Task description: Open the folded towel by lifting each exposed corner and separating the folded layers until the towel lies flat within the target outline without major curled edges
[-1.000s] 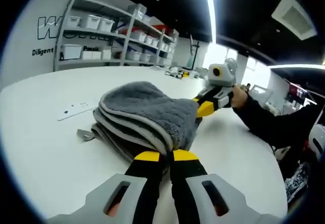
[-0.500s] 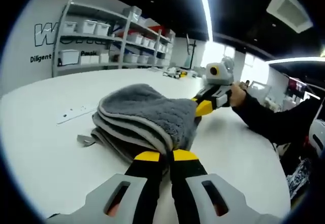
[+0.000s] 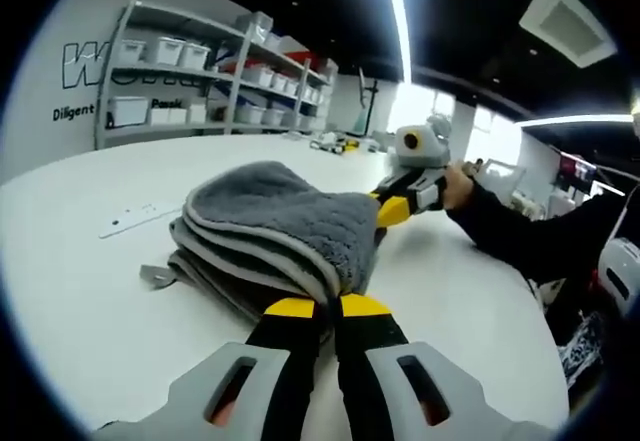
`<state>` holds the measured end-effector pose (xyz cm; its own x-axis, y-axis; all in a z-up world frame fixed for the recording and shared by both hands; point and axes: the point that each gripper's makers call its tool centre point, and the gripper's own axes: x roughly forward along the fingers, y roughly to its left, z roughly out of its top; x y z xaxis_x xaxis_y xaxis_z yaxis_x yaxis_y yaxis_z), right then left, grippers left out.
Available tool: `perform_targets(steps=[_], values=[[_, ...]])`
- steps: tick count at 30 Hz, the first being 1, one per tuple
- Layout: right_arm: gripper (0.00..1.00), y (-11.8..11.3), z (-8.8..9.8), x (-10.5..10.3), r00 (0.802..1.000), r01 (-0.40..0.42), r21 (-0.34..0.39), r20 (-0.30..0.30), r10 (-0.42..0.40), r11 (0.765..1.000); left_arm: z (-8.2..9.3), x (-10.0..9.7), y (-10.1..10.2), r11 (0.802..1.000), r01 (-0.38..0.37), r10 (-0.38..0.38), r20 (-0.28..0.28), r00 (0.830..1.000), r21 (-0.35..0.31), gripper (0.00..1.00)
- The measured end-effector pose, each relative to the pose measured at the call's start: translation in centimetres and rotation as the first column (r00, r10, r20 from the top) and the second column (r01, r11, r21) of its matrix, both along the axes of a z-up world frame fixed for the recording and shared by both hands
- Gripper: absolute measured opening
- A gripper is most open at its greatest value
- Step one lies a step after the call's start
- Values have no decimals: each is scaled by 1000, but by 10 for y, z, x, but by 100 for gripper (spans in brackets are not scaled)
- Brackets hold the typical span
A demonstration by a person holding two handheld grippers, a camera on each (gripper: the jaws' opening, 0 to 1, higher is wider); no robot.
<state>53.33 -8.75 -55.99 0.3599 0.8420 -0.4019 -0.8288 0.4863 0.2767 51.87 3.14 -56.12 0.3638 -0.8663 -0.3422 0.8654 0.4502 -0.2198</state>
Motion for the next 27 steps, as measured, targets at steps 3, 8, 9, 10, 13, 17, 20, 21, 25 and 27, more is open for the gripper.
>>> perform_targets(steps=[3, 8, 9, 10, 13, 17, 20, 21, 25, 27], values=[[10, -1, -1, -1, 1000, 0, -12, 10, 0, 1000, 0, -3, -1, 1000, 3, -3, 5, 1000, 12, 3], [10, -1, 0, -2, 1000, -2, -21, 19, 3, 1000, 1, -2, 2, 1000, 8, -8, 3, 1000, 17, 3], [10, -1, 0, -3, 1000, -4, -21, 18, 4, 1000, 1, -2, 2, 1000, 7, -7, -1, 1000, 17, 3], [10, -2, 0, -3, 1000, -3, -20, 16, 4, 1000, 1, -2, 3, 1000, 7, -7, -6, 1000, 17, 3], [10, -2, 1, -4, 1000, 1, -24, 19, 0, 1000, 2, -4, 3, 1000, 9, -9, -4, 1000, 22, 3], [10, -1, 2, -12, 999, -11, -38, 37, 13, 999, 4, -8, 4, 1000, 11, -11, 2, 1000, 30, 3], [10, 0, 2, -14, 999, -25, -37, 44, 26, 999, 4, -14, 5, 999, 18, -19, 9, 1000, 35, 3], [10, 0, 1, -15, 999, -30, -32, 42, 32, 999, 4, -16, 6, 999, 24, -24, 15, 1000, 40, 3], [10, 2, 1, -20, 999, -34, -18, 37, 35, 999, 4, -20, 5, 998, 33, -34, 26, 999, 48, 3], [10, 4, 1, -26, 998, -38, -22, 44, 39, 999, 5, -22, 6, 998, 34, -36, 32, 999, 51, 3]])
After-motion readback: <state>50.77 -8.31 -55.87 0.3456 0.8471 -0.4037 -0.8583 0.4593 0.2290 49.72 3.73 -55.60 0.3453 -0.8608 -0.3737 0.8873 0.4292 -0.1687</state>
